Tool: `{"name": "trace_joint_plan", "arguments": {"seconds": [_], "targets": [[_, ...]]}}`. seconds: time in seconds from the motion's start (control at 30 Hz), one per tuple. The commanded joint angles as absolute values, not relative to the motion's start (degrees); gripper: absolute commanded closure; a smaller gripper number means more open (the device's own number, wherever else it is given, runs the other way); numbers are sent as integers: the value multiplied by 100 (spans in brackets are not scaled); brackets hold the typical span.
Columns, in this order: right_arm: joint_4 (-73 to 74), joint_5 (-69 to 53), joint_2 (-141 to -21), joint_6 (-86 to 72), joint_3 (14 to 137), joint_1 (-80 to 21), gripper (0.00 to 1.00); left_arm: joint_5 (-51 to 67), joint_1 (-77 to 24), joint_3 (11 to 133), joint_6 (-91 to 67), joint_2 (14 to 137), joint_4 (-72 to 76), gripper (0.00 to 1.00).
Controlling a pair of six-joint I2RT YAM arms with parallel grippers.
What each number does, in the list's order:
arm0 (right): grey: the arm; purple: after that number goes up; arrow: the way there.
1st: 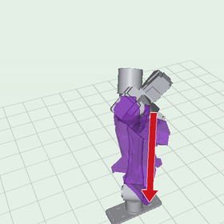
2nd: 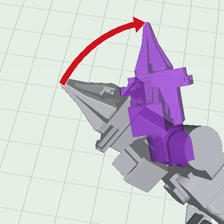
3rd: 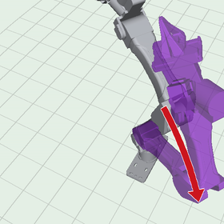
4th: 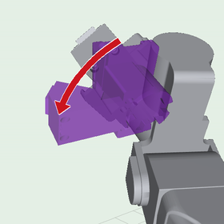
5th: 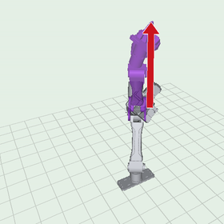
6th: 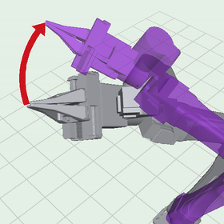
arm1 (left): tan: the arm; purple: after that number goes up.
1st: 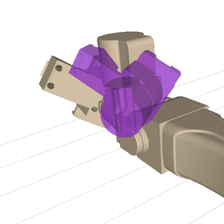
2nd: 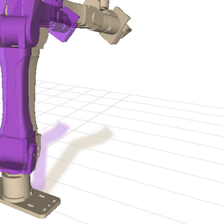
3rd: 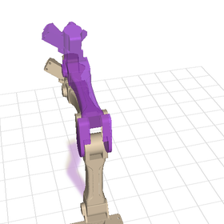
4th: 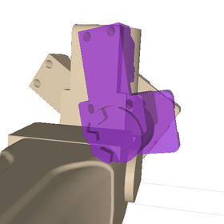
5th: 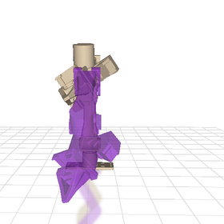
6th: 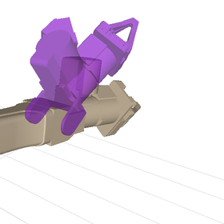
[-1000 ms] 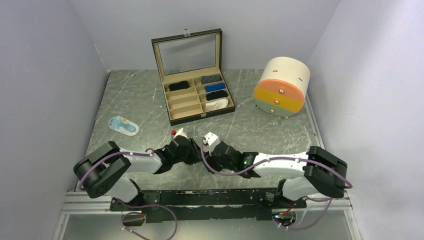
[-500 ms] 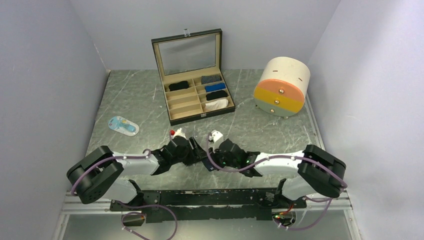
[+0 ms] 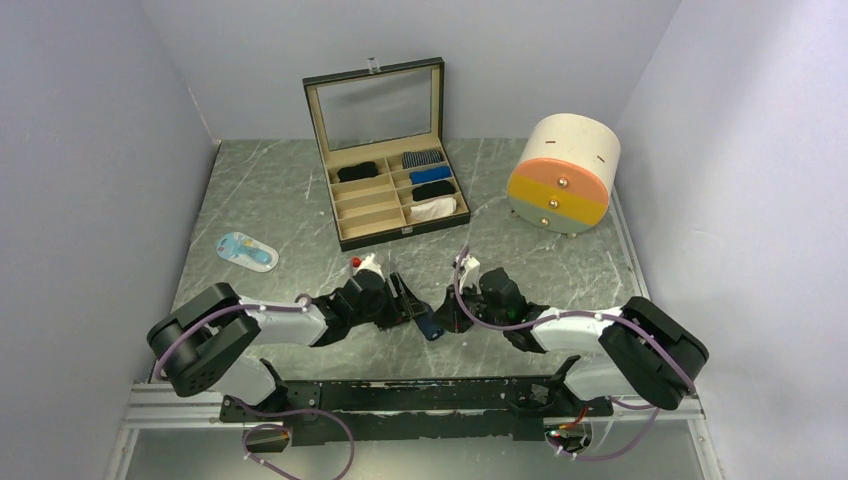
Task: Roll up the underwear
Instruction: Roll the underwear to the center of the board, then pick up the underwear from the center of the board.
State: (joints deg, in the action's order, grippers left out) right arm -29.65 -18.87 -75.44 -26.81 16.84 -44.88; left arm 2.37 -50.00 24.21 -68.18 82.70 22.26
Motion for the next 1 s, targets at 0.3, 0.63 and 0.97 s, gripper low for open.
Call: {"name": "trace_joint_plan", "arguments": {"seconds": [0.3,0.63,0.97], "targets": [[-4254,-2198,-7713,-3156,1179,-4438,80,573,-5134,2332,-7257,9253,1700,37],[-3865,-2487,-7280,-3006,1406,-4439,62,30,-5251,2854,-6367,9581,624,72],[-1637,-1574,-6103,-3015,1684,-4444,47,9,-5247,3353,-5680,9725,183,77]]}}
